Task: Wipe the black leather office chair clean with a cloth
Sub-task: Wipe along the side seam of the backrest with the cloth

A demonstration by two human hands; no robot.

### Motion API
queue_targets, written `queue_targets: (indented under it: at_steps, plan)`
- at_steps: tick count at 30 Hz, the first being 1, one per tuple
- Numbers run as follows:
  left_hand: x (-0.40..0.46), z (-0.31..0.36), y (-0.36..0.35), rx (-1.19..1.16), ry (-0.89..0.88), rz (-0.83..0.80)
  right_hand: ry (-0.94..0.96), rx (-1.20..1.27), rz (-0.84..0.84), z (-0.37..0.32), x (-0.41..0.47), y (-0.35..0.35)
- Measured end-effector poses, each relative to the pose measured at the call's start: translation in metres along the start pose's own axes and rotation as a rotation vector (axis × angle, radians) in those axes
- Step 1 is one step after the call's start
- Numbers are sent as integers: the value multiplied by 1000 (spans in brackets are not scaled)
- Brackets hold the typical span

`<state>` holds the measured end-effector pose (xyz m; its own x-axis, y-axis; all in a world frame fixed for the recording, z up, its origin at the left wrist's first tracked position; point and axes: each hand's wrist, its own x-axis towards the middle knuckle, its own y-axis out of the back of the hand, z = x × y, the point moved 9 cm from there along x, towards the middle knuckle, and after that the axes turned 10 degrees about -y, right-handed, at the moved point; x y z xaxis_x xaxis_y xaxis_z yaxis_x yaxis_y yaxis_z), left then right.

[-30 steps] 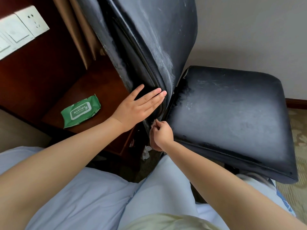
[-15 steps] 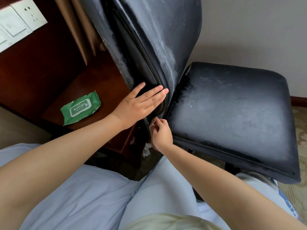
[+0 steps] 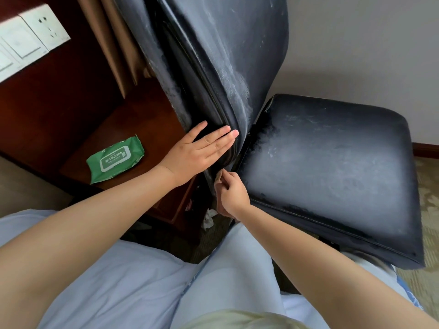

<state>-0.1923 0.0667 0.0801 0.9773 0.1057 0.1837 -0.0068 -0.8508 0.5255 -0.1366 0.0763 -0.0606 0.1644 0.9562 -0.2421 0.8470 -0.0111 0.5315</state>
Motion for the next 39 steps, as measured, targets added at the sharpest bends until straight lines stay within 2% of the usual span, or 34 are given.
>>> queue_targets:
  at_steps: [3, 10, 13, 15, 17, 20, 24, 26, 35, 39]
  plan:
    - [-1, -1, -6, 25, -4, -37, -31, -242, -53, 8, 12, -2]
    - [2, 4, -2, -29, 59, -67, -63, 42, -44, -3, 2, 17]
    - [-12, 16, -6, -204, 210, -155, -61, 45, -32, -3, -4, 21]
    - [-29, 22, -10, -320, 386, -212, -90, 45, -45, 6, -4, 15]
    - [-40, 29, -7, -413, 571, -196, -134, 103, -63, 16, -5, 13]
    - [-36, 41, -7, -463, 679, -228, -137, 193, -62, 19, -12, 22]
    - [-37, 49, -24, -419, 652, -543, -102, 233, -52, 15, -17, 34]
    - [-41, 51, -28, -370, 615, -645, -109, 231, -40, 15, -15, 37]
    - [-39, 43, -31, -356, 501, -774, -78, 209, -44, 11, -10, 38]
    - [-41, 34, -41, -294, 389, -851, -17, 187, -35, -4, -9, 40]
